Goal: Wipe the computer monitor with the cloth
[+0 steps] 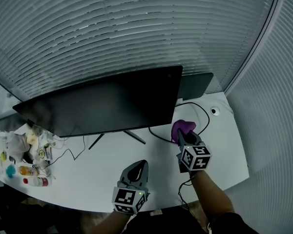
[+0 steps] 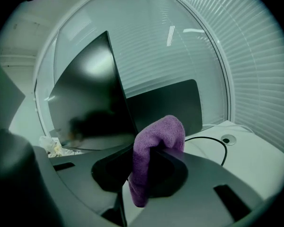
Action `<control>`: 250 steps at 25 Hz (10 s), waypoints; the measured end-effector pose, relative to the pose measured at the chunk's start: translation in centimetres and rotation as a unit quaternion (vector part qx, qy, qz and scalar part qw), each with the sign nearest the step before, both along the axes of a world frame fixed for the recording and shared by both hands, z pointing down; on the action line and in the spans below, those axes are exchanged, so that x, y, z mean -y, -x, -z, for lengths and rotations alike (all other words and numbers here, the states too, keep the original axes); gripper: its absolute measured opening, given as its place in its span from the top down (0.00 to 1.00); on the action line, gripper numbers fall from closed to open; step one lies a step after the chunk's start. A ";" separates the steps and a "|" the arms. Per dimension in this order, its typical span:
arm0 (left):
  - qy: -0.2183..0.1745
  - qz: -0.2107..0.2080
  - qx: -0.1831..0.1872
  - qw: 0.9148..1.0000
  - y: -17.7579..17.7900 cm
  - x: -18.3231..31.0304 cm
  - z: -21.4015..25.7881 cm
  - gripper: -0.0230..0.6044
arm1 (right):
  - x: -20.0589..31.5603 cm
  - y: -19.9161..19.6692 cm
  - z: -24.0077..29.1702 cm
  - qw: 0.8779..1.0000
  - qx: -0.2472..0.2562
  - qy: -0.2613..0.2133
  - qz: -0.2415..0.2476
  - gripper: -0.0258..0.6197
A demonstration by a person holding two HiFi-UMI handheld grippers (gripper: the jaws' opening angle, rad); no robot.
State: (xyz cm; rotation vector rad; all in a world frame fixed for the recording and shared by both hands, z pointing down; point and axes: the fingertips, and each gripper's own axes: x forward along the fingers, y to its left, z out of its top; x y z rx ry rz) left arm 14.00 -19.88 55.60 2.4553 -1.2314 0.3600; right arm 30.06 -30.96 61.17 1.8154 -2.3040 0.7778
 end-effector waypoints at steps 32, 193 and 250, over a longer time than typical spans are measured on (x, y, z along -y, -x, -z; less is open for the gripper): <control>-0.025 0.030 0.000 0.999 -1.0 2.0 1.7 0.95 | 5.0 1.3 4.0 0.996 -0.024 -0.054 0.073 0.84; -0.172 0.157 -0.048 0.971 49.0 -5.3 16.5 0.95 | 1.9 63.2 36.6 0.928 -0.128 -0.275 0.216 0.84; -0.032 0.162 -0.038 0.986 48.9 -5.3 4.0 0.95 | 3.5 62.4 7.1 0.972 -0.075 -0.002 0.224 0.84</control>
